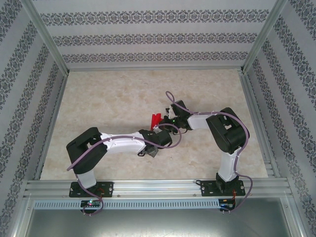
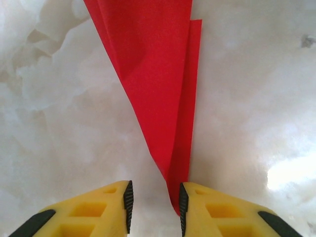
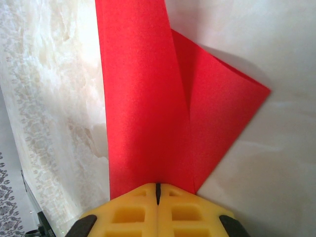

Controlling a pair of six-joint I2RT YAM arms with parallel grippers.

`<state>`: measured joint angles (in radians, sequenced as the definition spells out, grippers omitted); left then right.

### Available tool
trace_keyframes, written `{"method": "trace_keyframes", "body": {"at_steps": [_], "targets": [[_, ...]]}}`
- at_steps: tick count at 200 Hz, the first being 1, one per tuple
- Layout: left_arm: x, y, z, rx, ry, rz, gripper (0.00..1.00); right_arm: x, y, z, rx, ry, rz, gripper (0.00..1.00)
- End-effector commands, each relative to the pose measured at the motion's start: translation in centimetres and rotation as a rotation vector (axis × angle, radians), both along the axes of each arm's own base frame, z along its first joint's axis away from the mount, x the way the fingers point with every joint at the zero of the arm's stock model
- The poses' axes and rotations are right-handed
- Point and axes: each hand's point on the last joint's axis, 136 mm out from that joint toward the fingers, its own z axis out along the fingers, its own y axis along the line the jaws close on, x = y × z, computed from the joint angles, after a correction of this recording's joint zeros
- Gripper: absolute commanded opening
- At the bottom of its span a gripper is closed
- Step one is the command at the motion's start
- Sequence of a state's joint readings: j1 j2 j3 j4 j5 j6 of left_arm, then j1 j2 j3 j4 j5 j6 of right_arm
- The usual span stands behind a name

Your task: Fold a paper plane with a square sheet of paper (pick it up from the middle)

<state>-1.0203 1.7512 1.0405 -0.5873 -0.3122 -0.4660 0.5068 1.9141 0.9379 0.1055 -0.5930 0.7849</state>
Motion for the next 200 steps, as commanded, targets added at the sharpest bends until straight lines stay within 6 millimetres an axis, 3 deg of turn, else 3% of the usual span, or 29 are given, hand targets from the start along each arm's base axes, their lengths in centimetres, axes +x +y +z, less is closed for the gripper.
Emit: {"method": "trace_keyframes", "body": {"at_steps": [1,50,88,121,148,200], "targets": [[-0.4,-0.9,1.9,-0.068,-0.016,-0.044,0.37,-1.8,-2.0,-3.9,-0.12,0.08,-0.015,0.04],[0.5,-1.1,4.1,-0.208,-0.011,-0.004,0.38,-1.8,-1.9,-3.9,-0.116,0.079,-0.019,0.04],[2.1,-1.2,4.0,-0.46,0.049,0.115,0.22,-1.8,-1.9,-3.7,-0.112,0.076,-0.017,0.04],[2.7,-1.8,3.5,-0.646,0.113,0.163,0.16,-1.9,-1.9,-3.8,-0.112,0.082,-0.015,0.03],[2.9,-0.9,2.2,-0.663,0.141,0.202,0.14,-1.9,-1.9,-3.9,-0.111,0.082,-0.016,0.03],[2.6,-1.6,1.3,-0.715,0.189,0.199,0.12,-1.9,-1.8,-4.0,-0.109,0.083,-0.015,0.03]]}}
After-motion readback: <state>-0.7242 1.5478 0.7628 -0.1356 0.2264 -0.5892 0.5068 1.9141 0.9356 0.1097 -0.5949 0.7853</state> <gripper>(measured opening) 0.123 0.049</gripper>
